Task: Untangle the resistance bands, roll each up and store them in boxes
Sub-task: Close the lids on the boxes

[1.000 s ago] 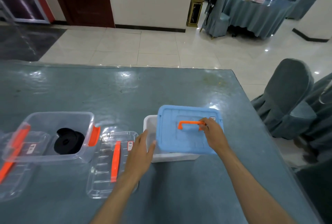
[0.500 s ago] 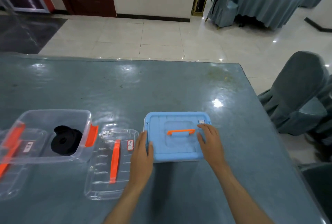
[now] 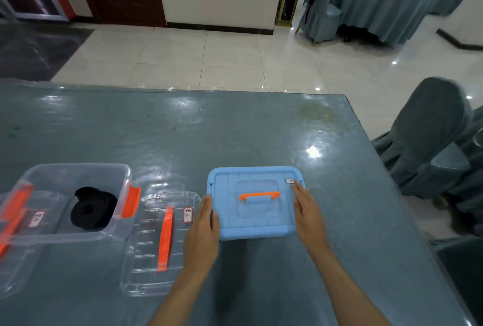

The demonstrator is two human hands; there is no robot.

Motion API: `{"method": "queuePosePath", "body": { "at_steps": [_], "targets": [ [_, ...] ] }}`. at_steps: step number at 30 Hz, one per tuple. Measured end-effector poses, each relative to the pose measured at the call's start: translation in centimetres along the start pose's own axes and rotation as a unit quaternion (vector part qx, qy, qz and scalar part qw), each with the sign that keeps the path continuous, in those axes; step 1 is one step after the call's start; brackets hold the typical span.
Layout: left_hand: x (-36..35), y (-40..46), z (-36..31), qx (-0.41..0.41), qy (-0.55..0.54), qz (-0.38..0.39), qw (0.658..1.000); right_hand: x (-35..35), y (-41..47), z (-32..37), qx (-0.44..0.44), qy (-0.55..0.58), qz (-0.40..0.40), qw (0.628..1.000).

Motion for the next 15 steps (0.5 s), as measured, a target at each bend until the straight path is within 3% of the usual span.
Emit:
{"method": "queuePosePath", "body": {
  "at_steps": [2, 5, 8, 11, 15],
  "targets": [
    [0.4, 0.0, -0.9, -0.015, 0.041, 0.029, 0.999, 0.0, 0.1, 0.7, 0.017, -0.024, 0.027, 0.999],
    [2.4, 0.0, -2.6, -0.066, 0.21, 0.043, 0.974, -0.1, -0.7, 2.1, 0.049, -0.121, 0.085, 0.988],
    [5.1, -2.1, -3.6, -0.102, 0.317, 0.026, 0.943, 1.8, -3.8, 4.5, 0.08, -0.164, 0.038, 0.982],
    [7.3, -6.0, -3.2, -0.097, 0.358, 0.024, 0.928, 2.9, -8.5, 7.9, 0.138, -0.168, -0.011, 0.976],
    [9.7, -11.9, -3.2, -0.089, 0.357, 0.021, 0.93, 2.7, -14.1, 11.7, 0.205, -0.181, -0.012, 0.962]
  ]
}}
Point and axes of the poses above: each hand's wrist, its own y-axis towards the middle knuckle, its own x-axis out of the back of the hand, z = x × y, the point moved 10 cm from there along y, towards the middle knuckle, and after that the axes turned 5 degrees about -y, right-handed, at the moved point
